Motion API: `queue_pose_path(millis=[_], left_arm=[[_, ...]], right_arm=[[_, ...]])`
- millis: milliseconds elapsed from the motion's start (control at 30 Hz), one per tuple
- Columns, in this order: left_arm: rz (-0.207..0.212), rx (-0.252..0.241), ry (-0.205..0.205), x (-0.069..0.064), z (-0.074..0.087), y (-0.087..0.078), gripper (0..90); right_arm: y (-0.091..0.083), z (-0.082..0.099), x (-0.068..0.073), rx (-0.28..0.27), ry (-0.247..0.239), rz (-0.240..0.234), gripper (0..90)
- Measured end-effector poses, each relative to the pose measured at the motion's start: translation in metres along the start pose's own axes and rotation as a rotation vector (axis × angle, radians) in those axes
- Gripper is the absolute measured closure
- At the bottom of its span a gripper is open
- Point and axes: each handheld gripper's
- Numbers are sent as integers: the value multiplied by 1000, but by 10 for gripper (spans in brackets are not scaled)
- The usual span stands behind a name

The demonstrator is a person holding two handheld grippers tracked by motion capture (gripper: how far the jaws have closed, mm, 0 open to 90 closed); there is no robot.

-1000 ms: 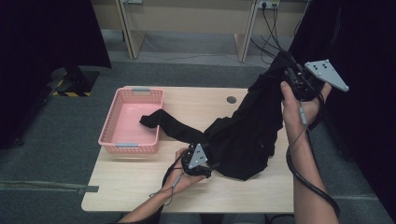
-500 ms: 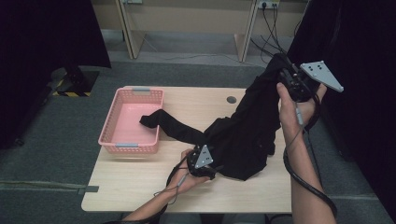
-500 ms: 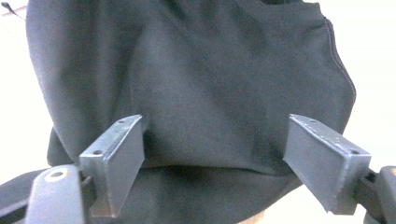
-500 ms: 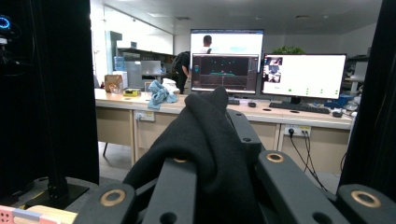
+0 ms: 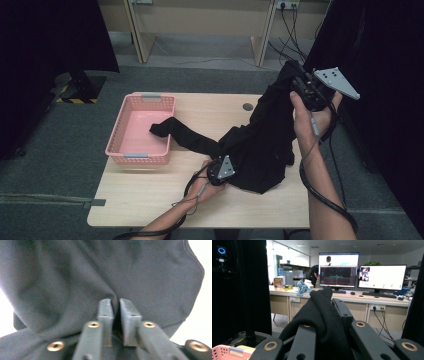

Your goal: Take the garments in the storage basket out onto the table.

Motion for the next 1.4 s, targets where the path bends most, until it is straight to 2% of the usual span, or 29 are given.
queue_pose_path(millis=[100,167,300,367,500,700,867,1000,1167,1200,1233,1400], left_arm=[[23,-31,-44,3,-4,-1,871],[47,-65,-93,8,-7,-5,875],[66,-191,-204,21,-17,-19,877],[54,-244,-222,27,-24,-29,877],[58,-353,-286,39,-37,-49,879],[97,-501,-379,59,-63,-75,878],[92,-572,-365,70,-97,-96,879],[87,-603,-314,72,-131,-110,879],[109,-629,-262,66,-167,-118,880],[125,-641,-259,64,-175,-118,880],[132,-649,-261,63,-179,-119,880],[141,-653,-213,55,-204,-119,882]], right_arm=[[0,2,1,6,-2,-5,795],[0,4,0,10,4,-10,792],[0,9,-3,18,16,-12,787],[1,13,-4,24,20,-15,784],[1,20,-6,36,30,-19,774],[3,37,-11,74,40,-28,750],[7,59,-14,127,48,-35,738],[10,78,-17,161,68,-44,730],[11,98,-23,188,104,-54,715],[11,100,-24,190,110,-56,713],[11,103,-26,192,119,-57,712],[6,110,-31,199,139,-67,697]])
Point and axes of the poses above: each handheld gripper's, and its own axes: y roughly forward along the jaws, z roughly out of its underside, x roughly to its left, and after that the axes turned 13 degrees about x, right-handed
